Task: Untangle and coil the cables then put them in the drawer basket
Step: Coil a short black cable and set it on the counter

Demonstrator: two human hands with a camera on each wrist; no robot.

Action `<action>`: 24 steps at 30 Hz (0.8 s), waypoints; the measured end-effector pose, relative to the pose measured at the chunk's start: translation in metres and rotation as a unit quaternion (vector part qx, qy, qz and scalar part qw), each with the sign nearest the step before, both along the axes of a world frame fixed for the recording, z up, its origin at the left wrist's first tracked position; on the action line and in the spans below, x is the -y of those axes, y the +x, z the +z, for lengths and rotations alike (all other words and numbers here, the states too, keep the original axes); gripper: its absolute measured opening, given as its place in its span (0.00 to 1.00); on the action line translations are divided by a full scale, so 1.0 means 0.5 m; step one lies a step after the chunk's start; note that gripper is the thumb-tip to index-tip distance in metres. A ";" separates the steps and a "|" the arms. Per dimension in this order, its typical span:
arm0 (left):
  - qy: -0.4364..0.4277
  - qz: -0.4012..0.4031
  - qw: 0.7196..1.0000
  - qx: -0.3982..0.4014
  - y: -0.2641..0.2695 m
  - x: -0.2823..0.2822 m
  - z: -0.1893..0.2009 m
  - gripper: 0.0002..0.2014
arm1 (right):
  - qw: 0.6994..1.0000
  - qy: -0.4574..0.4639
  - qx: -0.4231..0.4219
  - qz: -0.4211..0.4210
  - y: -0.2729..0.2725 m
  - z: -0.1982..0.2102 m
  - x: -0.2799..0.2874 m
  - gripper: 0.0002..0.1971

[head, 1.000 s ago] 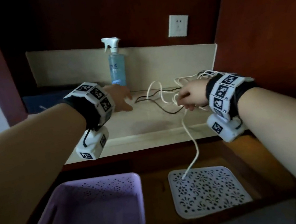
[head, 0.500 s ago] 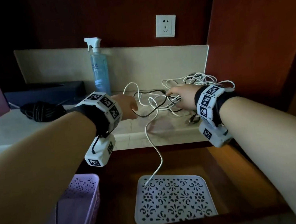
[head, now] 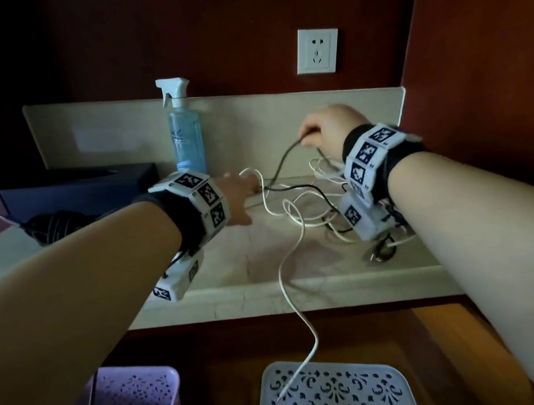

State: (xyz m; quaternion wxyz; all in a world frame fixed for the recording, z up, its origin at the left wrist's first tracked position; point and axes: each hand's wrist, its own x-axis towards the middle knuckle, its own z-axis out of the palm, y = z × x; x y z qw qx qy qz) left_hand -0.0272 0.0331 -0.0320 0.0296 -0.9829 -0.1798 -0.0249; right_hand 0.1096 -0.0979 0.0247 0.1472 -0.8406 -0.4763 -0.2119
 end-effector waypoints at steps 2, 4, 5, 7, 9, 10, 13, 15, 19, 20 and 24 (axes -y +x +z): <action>-0.005 0.033 0.996 0.078 0.003 -0.021 0.038 0.20 | 0.991 0.123 0.013 0.044 0.003 0.034 0.002 0.09; -0.008 0.054 0.990 0.134 -0.003 -0.039 0.084 0.17 | 0.973 0.210 0.043 0.089 0.001 0.061 0.012 0.07; 0.006 0.066 0.984 0.163 -0.010 -0.044 0.107 0.17 | 0.966 0.232 0.055 0.099 0.000 0.069 0.020 0.07; 0.040 0.096 0.968 0.228 -0.030 -0.047 0.148 0.18 | 0.961 0.241 0.077 0.107 0.002 0.074 0.038 0.07; 0.035 0.106 0.952 0.285 -0.048 -0.044 0.175 0.18 | 0.970 0.204 0.103 0.080 0.003 0.071 0.056 0.09; 0.020 0.104 0.946 0.306 -0.055 -0.041 0.183 0.18 | 0.978 0.168 0.109 0.054 0.003 0.068 0.063 0.10; -0.006 0.079 0.938 0.336 -0.069 -0.019 0.193 0.17 | 0.995 0.080 0.061 0.010 -0.002 0.049 0.081 0.12; -0.017 0.065 0.937 0.343 -0.077 0.001 0.194 0.16 | 0.997 0.071 -0.019 0.032 -0.010 0.032 0.093 0.10; -0.075 0.071 0.922 0.374 -0.090 0.028 0.196 0.15 | 0.959 0.161 -0.201 0.121 -0.051 0.028 0.126 0.09; -0.096 0.073 0.916 0.383 -0.095 0.036 0.201 0.15 | 0.942 0.181 -0.239 0.149 -0.068 0.033 0.137 0.10; -0.131 0.075 0.907 0.394 -0.118 0.079 0.239 0.14 | 0.893 0.229 -0.315 0.227 -0.130 0.044 0.185 0.10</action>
